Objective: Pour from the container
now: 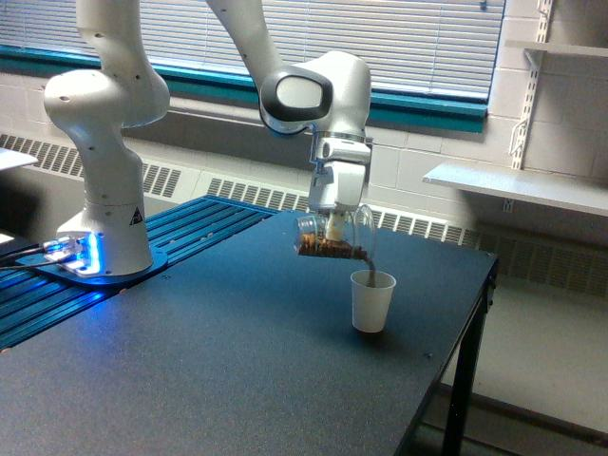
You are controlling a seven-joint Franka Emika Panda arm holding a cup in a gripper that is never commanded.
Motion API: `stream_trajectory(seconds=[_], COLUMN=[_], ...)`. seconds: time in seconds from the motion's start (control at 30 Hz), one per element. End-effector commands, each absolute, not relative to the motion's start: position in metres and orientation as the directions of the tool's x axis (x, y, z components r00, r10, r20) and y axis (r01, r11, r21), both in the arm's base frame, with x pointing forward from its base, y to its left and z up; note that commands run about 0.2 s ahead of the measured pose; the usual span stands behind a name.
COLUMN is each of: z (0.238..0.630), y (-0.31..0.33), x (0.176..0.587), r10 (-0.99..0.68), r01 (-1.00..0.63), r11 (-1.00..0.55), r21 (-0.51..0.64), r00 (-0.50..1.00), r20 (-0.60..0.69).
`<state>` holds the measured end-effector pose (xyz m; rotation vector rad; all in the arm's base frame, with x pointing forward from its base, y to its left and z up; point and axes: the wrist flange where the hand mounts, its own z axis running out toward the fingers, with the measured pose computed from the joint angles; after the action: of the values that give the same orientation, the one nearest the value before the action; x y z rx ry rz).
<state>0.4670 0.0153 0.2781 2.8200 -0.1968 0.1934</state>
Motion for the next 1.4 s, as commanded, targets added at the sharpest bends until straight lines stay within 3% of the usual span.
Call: stream_trajectory(seconds=[0.03, 1.4], z=[0.2851, 0.2943], y=[0.0165, 0.0193], x=[0.4707, 0.4751], r10=[-0.104, -0.029], r01=[-0.150, -0.072], r11=[-0.938, -0.911], r21=[0.314, 0.405], r00=[0.982, 0.993], r20=[0.159, 0.112])
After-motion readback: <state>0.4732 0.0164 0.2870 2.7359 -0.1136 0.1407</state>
